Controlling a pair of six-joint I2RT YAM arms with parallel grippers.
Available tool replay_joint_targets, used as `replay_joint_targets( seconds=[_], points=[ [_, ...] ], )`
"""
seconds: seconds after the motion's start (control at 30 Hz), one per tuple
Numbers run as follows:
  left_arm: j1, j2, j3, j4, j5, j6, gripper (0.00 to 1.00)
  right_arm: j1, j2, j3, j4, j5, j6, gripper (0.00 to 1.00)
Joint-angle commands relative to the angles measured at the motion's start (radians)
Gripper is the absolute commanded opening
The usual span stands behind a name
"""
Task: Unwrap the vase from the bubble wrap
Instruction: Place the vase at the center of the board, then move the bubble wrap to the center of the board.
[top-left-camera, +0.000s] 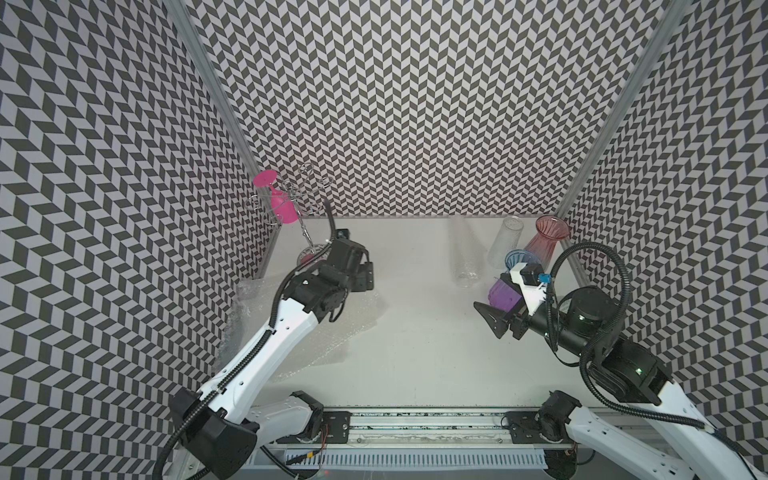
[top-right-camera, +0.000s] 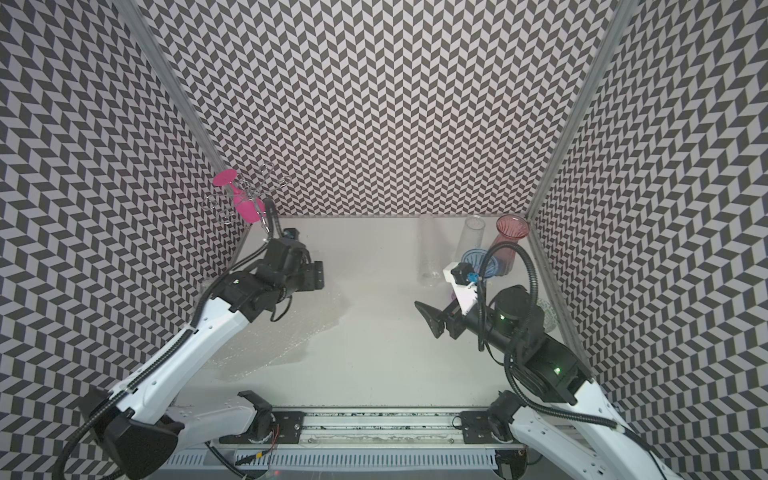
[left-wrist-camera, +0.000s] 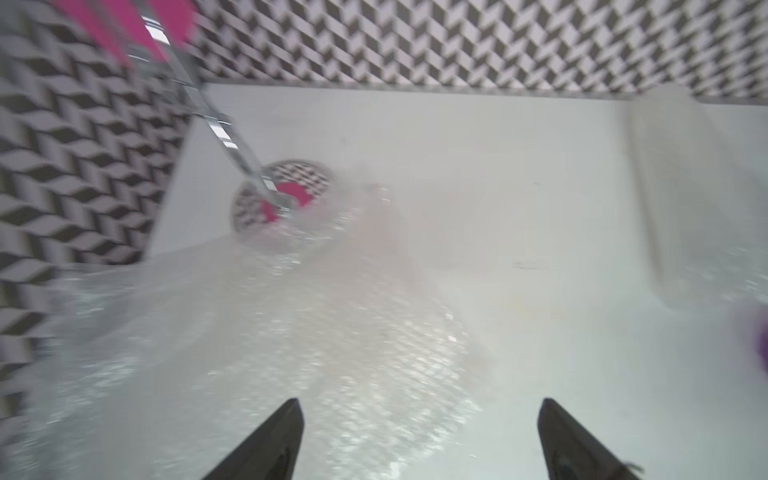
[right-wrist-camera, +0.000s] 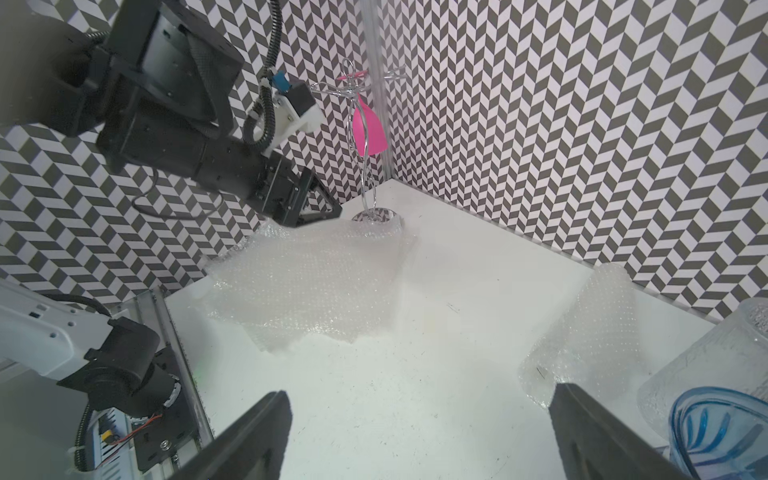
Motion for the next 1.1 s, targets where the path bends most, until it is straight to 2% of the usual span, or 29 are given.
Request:
replay_joint_targets(
  seconds=[0.0,0.1,0.23,0.37,0.6,0.67,0.77,1.07],
  points=[
    [-0.082,0.136,0.024,0.164,0.116,-0.093,0.93,0.005,-0.01,-0.014,0.075,0.05,0.017,0.99],
    [-0.096,0.338,0.163,0.261,0.23,-0.033,0.99,0.005,-0.006,-0.016,0.067,0.096,0.002,0.99],
    [-0.075,0.622,0.448,0.276,0.339,-0.001,1.0,0.005,0.005,0.011,0.015,0.133,0.012,0.99],
    [-0.039,0.888,0.74,0.282,0.472,-0.029,1.0,0.005,0.009,0.015,-0.011,0.149,0.024,0.99],
    [-0.033,1.292,1.277,0.166,0.568,-0.033,1.0,0.005,0.092,0.045,-0.026,0.225,0.008,0.99],
    [-0.035,1.338,1.305,0.186,0.586,-0.042,1.0,0.005,0.114,0.044,-0.016,0.212,0.016,0.99],
    [-0.042,1.354,1.271,0.243,0.596,-0.041,1.0,0.005,0.135,0.044,-0.018,0.188,0.022,0.99],
    [-0.089,1.387,1.184,0.317,0.614,-0.039,1.0,0.003,0.17,0.062,-0.049,0.242,-0.014,0.99]
  ],
)
